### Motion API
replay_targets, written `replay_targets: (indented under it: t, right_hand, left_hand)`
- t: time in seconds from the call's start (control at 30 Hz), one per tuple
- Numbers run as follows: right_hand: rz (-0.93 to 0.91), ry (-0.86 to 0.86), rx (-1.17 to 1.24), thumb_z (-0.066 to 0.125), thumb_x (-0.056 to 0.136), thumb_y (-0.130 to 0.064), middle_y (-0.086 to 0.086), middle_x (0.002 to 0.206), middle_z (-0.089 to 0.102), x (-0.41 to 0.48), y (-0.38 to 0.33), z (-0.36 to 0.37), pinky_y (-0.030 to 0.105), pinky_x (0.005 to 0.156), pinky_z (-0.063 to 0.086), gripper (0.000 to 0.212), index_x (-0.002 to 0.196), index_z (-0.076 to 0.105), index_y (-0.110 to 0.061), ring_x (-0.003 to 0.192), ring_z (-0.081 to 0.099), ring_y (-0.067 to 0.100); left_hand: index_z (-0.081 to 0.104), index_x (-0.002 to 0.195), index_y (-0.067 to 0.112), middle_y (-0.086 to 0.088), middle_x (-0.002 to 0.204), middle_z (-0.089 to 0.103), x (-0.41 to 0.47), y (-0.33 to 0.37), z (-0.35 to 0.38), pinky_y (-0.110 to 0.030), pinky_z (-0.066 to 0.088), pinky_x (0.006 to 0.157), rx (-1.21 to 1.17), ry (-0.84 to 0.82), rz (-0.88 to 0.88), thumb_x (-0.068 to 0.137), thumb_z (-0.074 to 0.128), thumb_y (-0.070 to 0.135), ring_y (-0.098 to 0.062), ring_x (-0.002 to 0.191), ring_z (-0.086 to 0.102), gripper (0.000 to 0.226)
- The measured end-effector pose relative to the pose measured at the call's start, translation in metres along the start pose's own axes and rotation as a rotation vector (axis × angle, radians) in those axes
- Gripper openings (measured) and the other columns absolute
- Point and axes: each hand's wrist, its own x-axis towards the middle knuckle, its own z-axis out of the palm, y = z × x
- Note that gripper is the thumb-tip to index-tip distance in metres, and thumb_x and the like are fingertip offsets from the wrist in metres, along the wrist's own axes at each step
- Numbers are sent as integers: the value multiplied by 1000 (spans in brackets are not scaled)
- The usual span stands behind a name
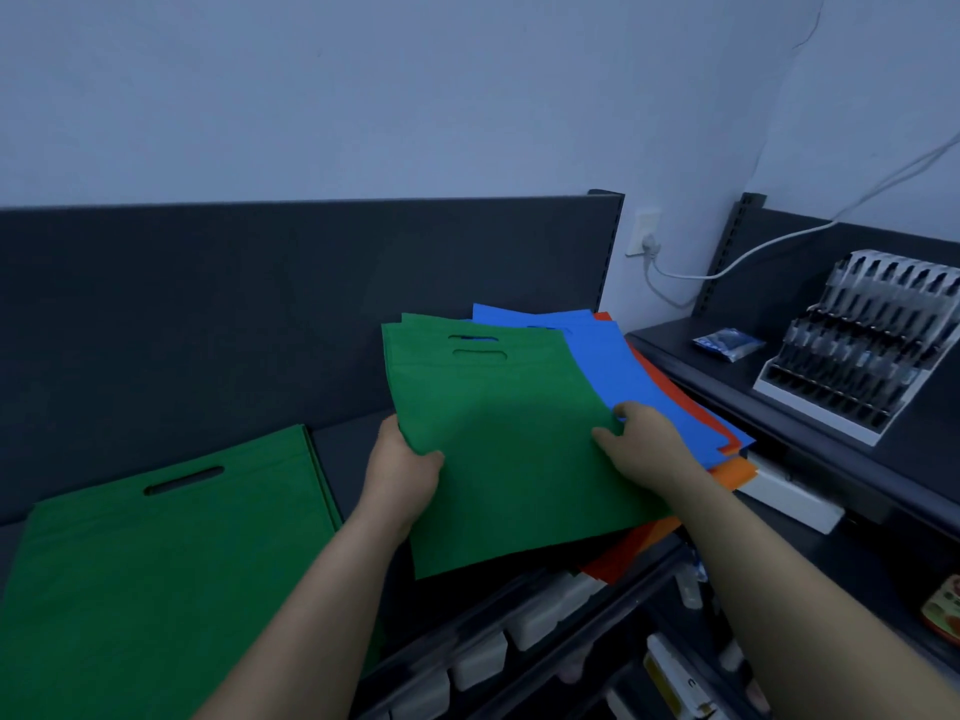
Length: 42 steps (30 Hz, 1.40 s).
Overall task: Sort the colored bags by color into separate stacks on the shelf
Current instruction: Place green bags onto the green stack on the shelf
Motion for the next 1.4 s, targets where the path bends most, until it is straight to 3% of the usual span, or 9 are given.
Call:
replay_targets:
  t: [0.17,0.37,0.77,0.87,1.0,1.07,1.2,1.3,1.4]
  right_hand:
    - [-69,87,46,59,93,-29,12,136,53,-1,-18,6,46,105,39,53,138,45,-6,124,49,31]
    - [-157,135,67,59,92,-28,12,129,58,-24,-59,30,42,100,41,45,131,51,-8,119,52,31]
    - [-318,29,48,55,94,-29,5,115,64,-113,-169,97,41,103,38,41,131,50,-12,112,56,28]
    - [-346,-7,16,53,94,-28,-1,92,61,-135,-185,115,38,95,38,24,115,54,-16,101,60,26]
    - [-352,-5,-82,51,94,-28,4,102,65,-152,-192,138,34,93,35,27,116,54,-12,98,61,25]
    - [-363,-4,-124,51,94,-29,4,104,64,-155,-191,147,35,95,33,29,117,54,-12,99,60,24]
    - [-436,28,-236,53,93,-34,6,115,61,-148,-182,147,37,98,34,34,120,57,-14,106,56,25]
    - [-499,103,-175,54,93,-31,8,127,57,-130,-169,128,40,103,35,40,127,56,-11,114,53,28]
    - [-525,280,-121,56,92,-25,11,112,62,-102,-151,95,43,96,39,29,113,63,-6,102,57,33]
  left_hand:
    - [41,133,19,10,101,55,-11,4,-23,-21,44,66,36,81,38,89,58,3,-11,90,56,50]
    - [42,131,21,8,109,56,-36,4,-71,-24,42,81,28,173,47,91,56,2,-13,97,55,46]
    - [41,133,16,1,119,57,-106,-32,-215,-28,45,85,197,324,-60,91,56,5,-17,99,54,46]
    - [39,133,13,-1,117,56,-119,-43,-240,-27,47,79,309,330,-91,92,56,7,-18,97,54,45]
    - [44,123,9,8,93,51,-126,-62,-255,-17,38,54,431,319,-136,89,56,4,-9,77,49,36]
    - [46,120,8,5,93,51,-126,-69,-258,-22,44,61,476,316,-156,88,56,3,-13,83,52,35]
    - [34,138,6,-15,135,39,-122,-69,-256,-40,39,99,685,323,-201,89,59,13,-32,120,41,56]
    - [26,145,6,-15,148,29,-112,-54,-241,-41,31,107,776,335,-133,93,56,24,-33,131,31,63]
    - [30,145,8,-13,145,36,-93,-35,-214,-39,31,107,717,335,-35,92,55,28,-33,130,34,62]
